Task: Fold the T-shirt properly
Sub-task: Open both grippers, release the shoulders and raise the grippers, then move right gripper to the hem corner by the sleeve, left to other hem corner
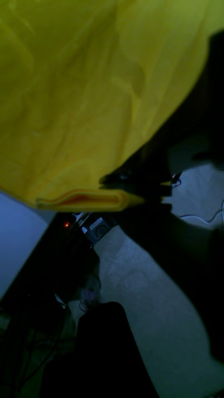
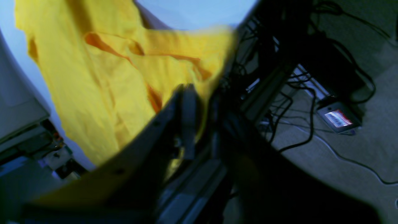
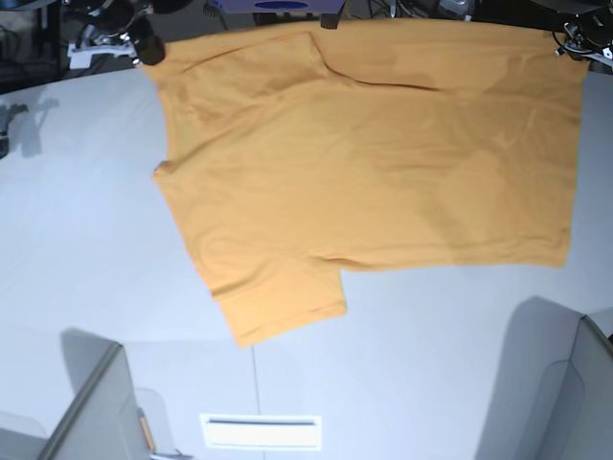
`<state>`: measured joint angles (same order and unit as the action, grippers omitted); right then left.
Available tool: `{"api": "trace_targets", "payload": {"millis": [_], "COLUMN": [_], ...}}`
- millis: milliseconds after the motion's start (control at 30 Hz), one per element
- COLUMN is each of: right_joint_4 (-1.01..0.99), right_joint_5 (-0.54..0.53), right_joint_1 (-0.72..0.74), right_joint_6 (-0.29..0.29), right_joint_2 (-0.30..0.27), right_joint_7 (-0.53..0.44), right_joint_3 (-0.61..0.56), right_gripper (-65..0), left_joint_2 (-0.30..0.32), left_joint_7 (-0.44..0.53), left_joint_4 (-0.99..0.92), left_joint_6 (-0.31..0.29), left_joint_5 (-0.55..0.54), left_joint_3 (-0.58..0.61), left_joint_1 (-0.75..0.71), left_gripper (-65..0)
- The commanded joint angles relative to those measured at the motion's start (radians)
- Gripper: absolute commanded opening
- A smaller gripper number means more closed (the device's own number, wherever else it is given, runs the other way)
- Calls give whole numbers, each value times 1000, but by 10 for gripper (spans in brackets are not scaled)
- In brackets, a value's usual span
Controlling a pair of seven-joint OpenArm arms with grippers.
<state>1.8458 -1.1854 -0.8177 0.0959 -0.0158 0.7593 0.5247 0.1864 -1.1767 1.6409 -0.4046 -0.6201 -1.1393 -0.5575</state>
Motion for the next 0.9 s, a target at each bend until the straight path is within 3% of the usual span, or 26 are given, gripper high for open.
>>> {"api": "trace_targets", "payload": {"millis": [0, 67, 167, 267, 367, 533, 600, 733, 867], "right_joint_4": [19, 21, 21, 22, 24, 91, 114, 117, 88], "right_joint_5": [-14, -14, -14, -14, -17, -18, -15, -3, 95], "right_joint_1": [-10, -10, -10, -10, -9, -4, 11, 114, 286], "right_joint_6": [-5, -5, -5, -5, -5, -9, -46, -129, -138], "right_joint_2": [-8, -8, -8, -8, -6, -5, -6, -33, -79], "right_joint_7": [-11, -11, -13, -13, -13, -13, -13, -4, 16], "right_joint_3": [13, 13, 15, 15, 45, 120, 127, 116, 44], "right_gripper": [-488, -431, -426, -426, -426, -426, -426, -426, -426], "left_joint_2": [20, 20, 20, 20, 20, 18, 18, 20, 29], "left_joint_7": [16, 16, 16, 16, 16, 16, 16, 16, 16], "left_joint_4": [18, 18, 18, 18, 18, 71, 127, 244, 269], "left_joint_6": [-1, -1, -1, -1, -1, -3, -3, -3, -3], "left_joint_5": [3, 3, 3, 3, 3, 1, 1, -1, 3], "left_joint_3": [-15, -17, -17, -17, -26, -169, -189, -181, -91], "left_joint_1": [-12, -12, -12, -12, -12, -8, -8, 14, 90], "left_gripper": [-508, -395, -235, -146, -132, -132, -132, -133, -133]}}
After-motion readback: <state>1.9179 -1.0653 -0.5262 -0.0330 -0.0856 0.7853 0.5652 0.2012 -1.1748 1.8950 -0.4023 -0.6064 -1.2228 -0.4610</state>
